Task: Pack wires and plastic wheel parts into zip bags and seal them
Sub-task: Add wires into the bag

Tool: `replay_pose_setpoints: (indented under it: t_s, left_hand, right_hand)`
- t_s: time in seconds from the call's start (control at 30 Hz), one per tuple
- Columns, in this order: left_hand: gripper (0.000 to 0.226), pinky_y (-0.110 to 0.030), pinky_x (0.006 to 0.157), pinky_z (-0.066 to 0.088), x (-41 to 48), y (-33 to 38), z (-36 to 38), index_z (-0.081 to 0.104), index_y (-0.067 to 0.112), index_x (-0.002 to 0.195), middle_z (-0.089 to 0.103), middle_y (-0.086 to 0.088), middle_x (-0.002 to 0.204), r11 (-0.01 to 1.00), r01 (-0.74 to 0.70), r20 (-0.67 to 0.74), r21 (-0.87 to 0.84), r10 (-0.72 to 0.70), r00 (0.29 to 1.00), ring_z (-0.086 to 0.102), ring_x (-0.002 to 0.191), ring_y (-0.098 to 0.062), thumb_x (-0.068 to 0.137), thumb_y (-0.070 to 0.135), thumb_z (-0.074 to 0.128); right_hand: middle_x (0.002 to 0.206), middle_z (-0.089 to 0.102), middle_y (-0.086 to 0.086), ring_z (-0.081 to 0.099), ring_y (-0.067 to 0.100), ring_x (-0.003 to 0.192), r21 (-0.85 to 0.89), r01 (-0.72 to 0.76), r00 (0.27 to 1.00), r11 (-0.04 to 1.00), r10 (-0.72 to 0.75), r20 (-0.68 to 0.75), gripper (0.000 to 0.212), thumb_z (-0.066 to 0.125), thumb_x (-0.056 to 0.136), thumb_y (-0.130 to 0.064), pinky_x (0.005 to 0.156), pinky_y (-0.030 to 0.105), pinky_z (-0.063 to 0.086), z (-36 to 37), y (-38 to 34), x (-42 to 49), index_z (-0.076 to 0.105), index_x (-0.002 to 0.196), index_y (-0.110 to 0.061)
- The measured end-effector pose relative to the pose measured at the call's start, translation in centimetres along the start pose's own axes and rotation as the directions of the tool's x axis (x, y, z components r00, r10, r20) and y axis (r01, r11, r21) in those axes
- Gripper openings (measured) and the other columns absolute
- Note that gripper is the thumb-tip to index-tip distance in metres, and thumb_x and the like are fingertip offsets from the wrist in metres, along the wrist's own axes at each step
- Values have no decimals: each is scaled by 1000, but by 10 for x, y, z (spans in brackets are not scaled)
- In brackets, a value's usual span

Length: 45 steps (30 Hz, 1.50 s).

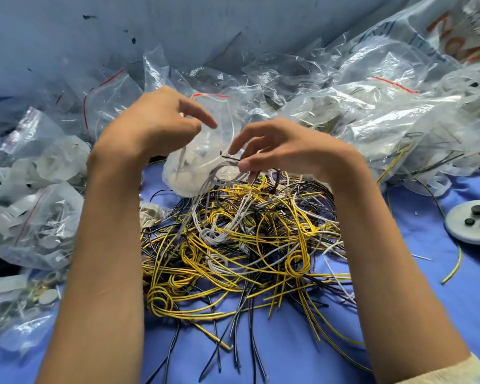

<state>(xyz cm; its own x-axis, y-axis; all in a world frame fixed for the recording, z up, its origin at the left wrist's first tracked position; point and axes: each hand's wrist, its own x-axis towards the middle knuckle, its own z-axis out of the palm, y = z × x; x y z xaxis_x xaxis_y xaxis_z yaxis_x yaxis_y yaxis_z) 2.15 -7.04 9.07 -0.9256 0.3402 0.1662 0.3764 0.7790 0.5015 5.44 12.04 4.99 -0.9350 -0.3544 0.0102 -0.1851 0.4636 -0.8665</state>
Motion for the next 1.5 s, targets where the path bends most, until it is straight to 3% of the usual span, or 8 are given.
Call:
replay_pose_setpoints:
  t_s: [0.1, 0.47, 0.7, 0.9, 1.13, 1.27, 1.37, 1.5]
  left_hand:
    - [26, -30, 88, 47, 1, 1, 1, 73, 31, 89, 68, -1, 112, 999, 16, 31, -29, -15, 999, 60, 99, -19, 88, 16, 52]
    - [31, -47, 92, 48, 2, 0, 2, 71, 7, 99, 65, -25, 107, 991, 9, 103, -132, 5, 995, 58, 86, -25, 89, 35, 61]
    - [33, -29, 70, 43, 6, -1, 4, 67, 0, 95, 48, -11, 82, 978, 60, 116, -199, -37, 993, 45, 75, -20, 94, 29, 52]
    - [25, -19, 58, 36, 5, 8, 8, 74, 19, 92, 59, 5, 69, 998, -59, 53, -38, 61, 997, 47, 60, -5, 90, 38, 59]
    - [16, -20, 52, 34, 9, 4, 9, 71, 30, 83, 56, -2, 70, 999, -38, -52, -16, 37, 998, 43, 56, -8, 92, 31, 58]
    - [17, -20, 44, 30, 10, 0, 8, 73, 28, 83, 53, -10, 68, 999, -5, -105, -37, 1, 994, 39, 50, -12, 91, 30, 58]
    - [20, -17, 44, 30, 11, -2, 8, 75, 22, 86, 55, -12, 68, 998, 2, -119, -65, -10, 993, 39, 46, -10, 91, 31, 59]
    - [19, -28, 59, 37, 10, -6, 7, 76, 20, 89, 51, -8, 65, 995, 38, -159, -91, -53, 986, 42, 58, -20, 90, 27, 58]
  right_hand:
    - [81, 65, 7, 60, 10, 69, 66, 59, 996, 996, -55, -67, 19, 62, 86, -1, 71, 20, 48, -4, 3, -3, 63, 105, -3]
    - [85, 60, 5, 58, 3, 66, 358, 168, 953, 918, -59, -296, 15, 50, 93, -1, 69, 17, 52, -7, 2, -3, 60, 97, -12]
    - [81, 59, 4, 58, 6, 69, 433, 221, 915, 874, -31, -403, 13, 51, 93, 0, 69, 18, 53, -6, -1, 0, 60, 94, -8]
    - [82, 56, 3, 54, 12, 76, 432, 225, 923, 873, -50, -380, 31, 50, 93, 2, 70, 18, 53, -2, -5, 2, 52, 124, -2]
    - [88, 63, 2, 64, 7, 68, 241, 86, 950, 967, -7, -311, 22, 59, 91, -8, 78, 24, 54, -14, 3, -4, 60, 113, -10]
    - [93, 72, 4, 72, 15, 79, 33, -67, 975, 997, 72, -210, 27, 59, 89, -38, 80, 32, 57, -20, 5, -12, 65, 105, -17]
    - [84, 73, 6, 72, 16, 72, -40, -94, 950, 995, 78, -303, 42, 47, 91, -52, 78, 37, 57, -17, 0, -8, 67, 95, -15]
    - [60, 66, -3, 61, 5, 49, -155, 8, 917, 988, -69, -394, 32, 62, 88, -39, 52, 18, 48, -15, -3, -9, 71, 82, -9]
